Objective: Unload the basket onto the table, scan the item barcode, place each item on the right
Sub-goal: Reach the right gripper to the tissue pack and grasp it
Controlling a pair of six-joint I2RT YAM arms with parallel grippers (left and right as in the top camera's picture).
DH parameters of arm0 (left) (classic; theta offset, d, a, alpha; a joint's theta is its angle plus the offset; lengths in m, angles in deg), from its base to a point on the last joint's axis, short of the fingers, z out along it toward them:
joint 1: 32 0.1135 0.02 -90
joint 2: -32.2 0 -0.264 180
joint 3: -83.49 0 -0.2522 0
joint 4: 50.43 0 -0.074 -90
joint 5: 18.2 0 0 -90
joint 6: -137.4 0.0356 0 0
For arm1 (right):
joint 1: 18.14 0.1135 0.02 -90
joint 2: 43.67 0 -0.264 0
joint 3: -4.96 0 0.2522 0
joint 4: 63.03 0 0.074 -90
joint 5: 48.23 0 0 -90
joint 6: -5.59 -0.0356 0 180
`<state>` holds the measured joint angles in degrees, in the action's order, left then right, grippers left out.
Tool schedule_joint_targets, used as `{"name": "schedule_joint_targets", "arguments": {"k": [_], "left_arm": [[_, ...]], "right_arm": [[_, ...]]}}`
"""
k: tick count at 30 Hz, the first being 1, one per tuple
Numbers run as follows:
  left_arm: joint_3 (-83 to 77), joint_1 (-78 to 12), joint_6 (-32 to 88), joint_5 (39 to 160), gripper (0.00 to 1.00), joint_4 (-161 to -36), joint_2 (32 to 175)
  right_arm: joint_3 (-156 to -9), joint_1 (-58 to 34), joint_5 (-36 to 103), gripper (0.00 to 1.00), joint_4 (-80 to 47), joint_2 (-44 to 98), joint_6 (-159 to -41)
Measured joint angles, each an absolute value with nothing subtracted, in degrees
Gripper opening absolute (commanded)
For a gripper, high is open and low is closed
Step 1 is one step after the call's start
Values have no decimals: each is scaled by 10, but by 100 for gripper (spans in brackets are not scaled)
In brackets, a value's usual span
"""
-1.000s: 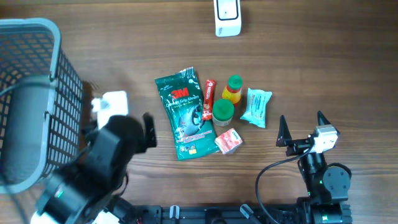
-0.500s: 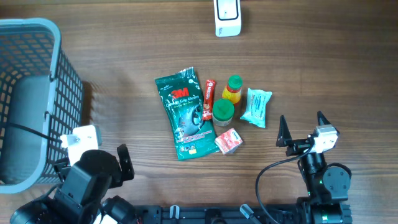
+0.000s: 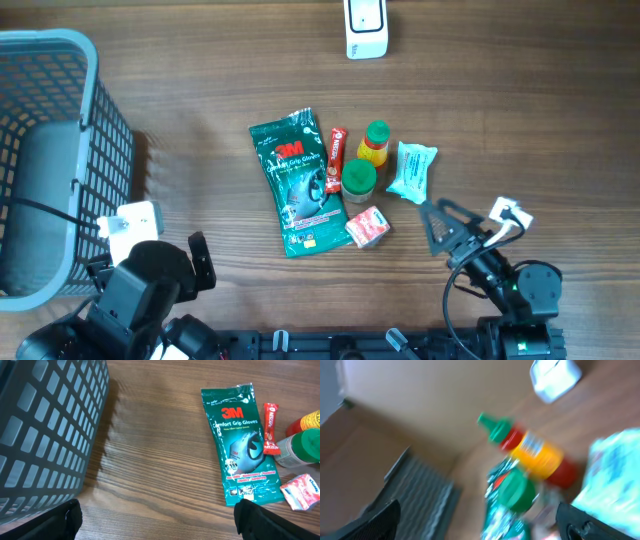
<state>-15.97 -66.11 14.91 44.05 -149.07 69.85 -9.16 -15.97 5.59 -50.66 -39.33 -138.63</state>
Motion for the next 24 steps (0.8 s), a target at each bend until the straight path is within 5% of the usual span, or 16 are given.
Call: {"name": "schedule_joint_targets", "arguments": {"k": [9,17,22,24], "left_arm": [[-160,-661,149,442,100,-1491,699],[-160,-661,149,442,100,-1491,698],[-160,-661,149,442,100,-1491,698],[-160,-661,149,442,100,-1491,698]], "right_arm": [[-112,-160,-112,99,-464,-373,-1339],[-359,-160,20,99,-100,-167,-1133],[-426,-160,67,99,-1,-36,-1066],[-426,-160,71,83,10,15,-1074]]}}
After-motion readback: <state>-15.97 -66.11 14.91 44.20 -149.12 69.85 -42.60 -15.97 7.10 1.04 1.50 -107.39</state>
